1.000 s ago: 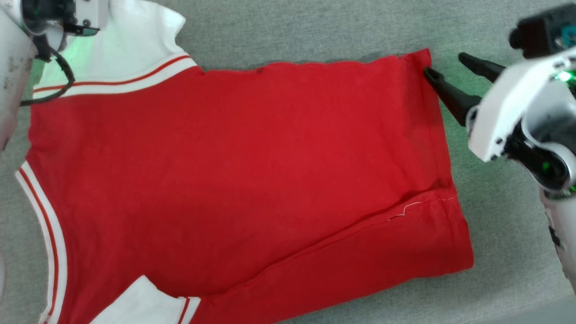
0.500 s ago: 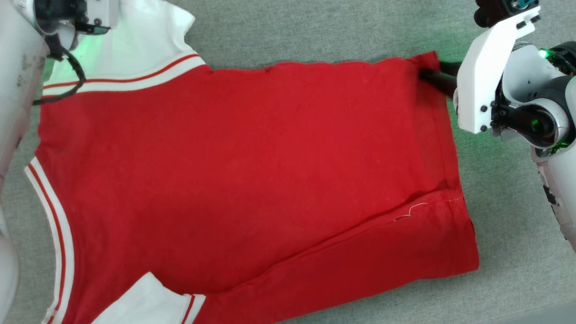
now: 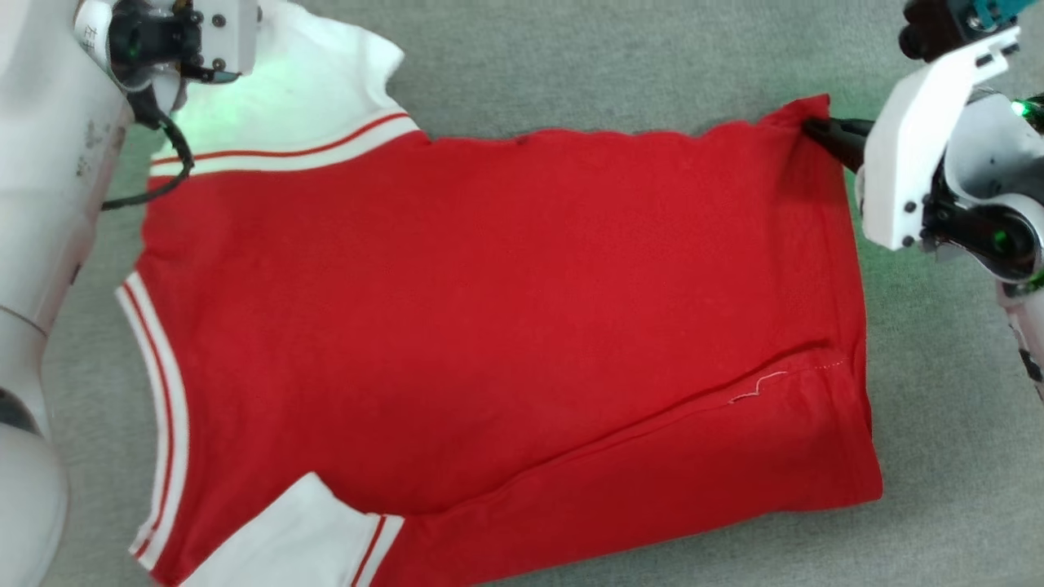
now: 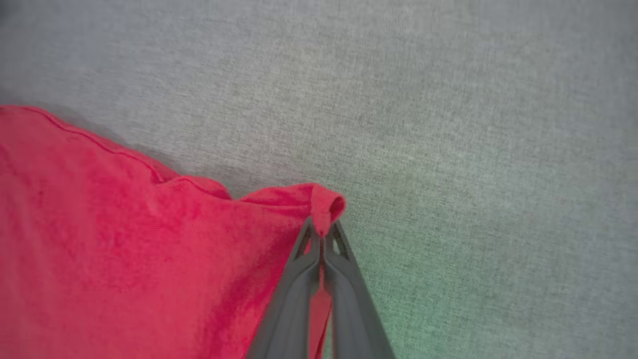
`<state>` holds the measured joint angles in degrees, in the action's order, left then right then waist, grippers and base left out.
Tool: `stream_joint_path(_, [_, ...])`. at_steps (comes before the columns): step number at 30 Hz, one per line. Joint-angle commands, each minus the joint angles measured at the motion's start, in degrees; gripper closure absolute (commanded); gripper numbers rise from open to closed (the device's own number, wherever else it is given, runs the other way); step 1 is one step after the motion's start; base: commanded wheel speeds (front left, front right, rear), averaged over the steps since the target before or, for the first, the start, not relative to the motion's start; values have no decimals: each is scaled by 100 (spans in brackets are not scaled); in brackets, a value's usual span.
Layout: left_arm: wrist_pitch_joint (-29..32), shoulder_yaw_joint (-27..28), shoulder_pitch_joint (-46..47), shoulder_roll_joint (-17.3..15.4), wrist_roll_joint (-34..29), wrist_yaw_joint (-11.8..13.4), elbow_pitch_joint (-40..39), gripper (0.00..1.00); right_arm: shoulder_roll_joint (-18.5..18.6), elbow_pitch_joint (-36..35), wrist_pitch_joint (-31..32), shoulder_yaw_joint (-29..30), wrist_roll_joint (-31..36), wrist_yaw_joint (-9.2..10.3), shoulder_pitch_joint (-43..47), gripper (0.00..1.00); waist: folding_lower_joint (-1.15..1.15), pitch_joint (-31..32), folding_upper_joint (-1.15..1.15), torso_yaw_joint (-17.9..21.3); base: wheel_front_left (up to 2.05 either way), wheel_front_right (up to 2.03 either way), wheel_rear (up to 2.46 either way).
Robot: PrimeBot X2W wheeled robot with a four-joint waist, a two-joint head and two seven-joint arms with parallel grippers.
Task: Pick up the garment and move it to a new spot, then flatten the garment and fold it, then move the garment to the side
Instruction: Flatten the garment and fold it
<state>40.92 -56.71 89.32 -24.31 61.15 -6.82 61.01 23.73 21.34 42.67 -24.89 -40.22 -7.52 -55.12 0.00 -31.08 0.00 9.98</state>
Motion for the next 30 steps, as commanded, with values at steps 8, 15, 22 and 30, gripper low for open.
stream_joint_path(8, [-208,-87,-309,-188,125,-74,-556,100,444,-275,-522,-114,-194,6,585,100,0,757,0,-513,0,0,0])
stream_joint_path(15, [-147,-254,-767,-571,220,-71,-1329,100,773,-591,-681,-53,-311,6,1249,100,0,1370,0,-796,0,0,0])
stream_joint_path(22, [-47,-327,-1442,-1121,339,146,-2357,100,1027,-987,-606,247,-344,6,2116,100,0,1922,0,-1030,0,0,0])
stream_joint_path(30, [162,-378,-2505,-2087,542,1091,-4473,100,1030,-1675,-346,798,-221,6,3206,100,0,2291,0,-1184,0,0,0])
